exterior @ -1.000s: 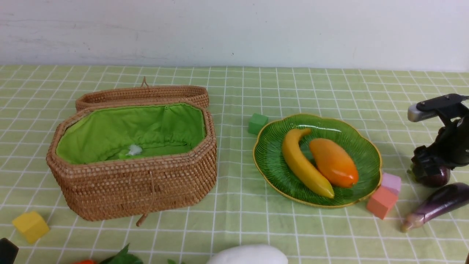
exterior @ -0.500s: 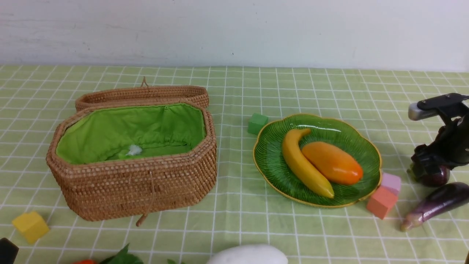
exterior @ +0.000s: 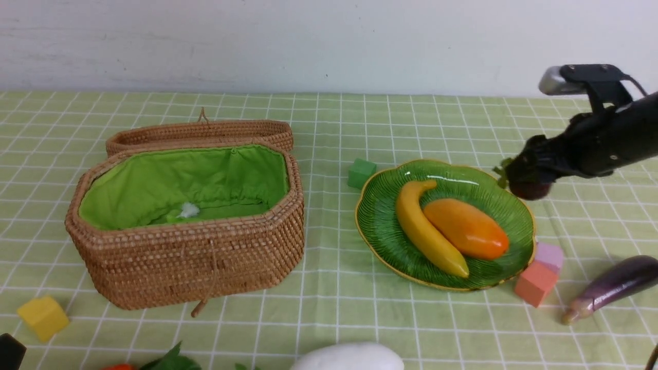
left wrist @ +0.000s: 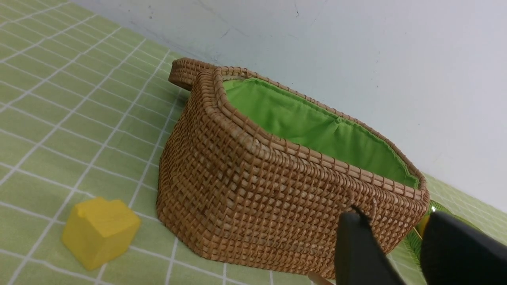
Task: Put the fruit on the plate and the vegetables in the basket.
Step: Use the right arm to grab a mangosteen and put it into the right plate, then grab an eggplant with your right arm and place it in the basket on the left.
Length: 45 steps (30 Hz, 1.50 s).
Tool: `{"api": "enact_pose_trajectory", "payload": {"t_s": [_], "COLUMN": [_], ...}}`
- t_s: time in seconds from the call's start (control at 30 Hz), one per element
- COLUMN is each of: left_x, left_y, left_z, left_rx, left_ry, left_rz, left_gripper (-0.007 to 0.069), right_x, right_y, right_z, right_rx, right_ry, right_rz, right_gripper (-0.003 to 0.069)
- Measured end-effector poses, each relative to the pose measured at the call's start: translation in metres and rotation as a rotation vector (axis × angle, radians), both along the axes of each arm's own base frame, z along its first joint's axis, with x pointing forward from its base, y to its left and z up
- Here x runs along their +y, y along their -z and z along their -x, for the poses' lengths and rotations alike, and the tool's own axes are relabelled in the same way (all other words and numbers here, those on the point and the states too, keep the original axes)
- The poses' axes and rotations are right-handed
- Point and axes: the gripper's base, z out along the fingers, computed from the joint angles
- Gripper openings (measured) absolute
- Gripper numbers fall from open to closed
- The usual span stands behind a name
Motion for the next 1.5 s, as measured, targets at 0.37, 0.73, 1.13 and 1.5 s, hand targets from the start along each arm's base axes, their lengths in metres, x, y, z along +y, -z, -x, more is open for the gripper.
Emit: {"api": "enact_pose_trajectory", "payload": {"t_s": [0.37, 0.73, 1.13, 1.5], "left_x": [0.000, 0.000, 0.000, 0.000], "left_y": [0.000, 0.000, 0.000, 0.000], "left_z": [0.000, 0.000, 0.000, 0.000], "left_rx": [0.001, 0.002, 0.002, 0.002], "left_ry": [0.000, 0.000, 0.001, 0.001], "left_rz": [0.000, 0.000, 0.001, 0.001], "left_gripper": [0.0239, 0.0239, 0.0239, 0.0239], "right_x": [0.032, 0.033, -0.039, -0.064], "right_y": [0.045, 0.009, -0.055, 0.017], "right_z": [-0.029, -0.013, 0.076, 0.073], "right_rx": [-0.052, -0.086, 0.341, 0.492], "right_ry": [0.093, 0.023, 0.593, 1.280], "right_rz": [-0.062, -0.044, -0.232, -0.348], "right_gripper": [0.0569, 0.0662, 0.0590, 0.0588]}}
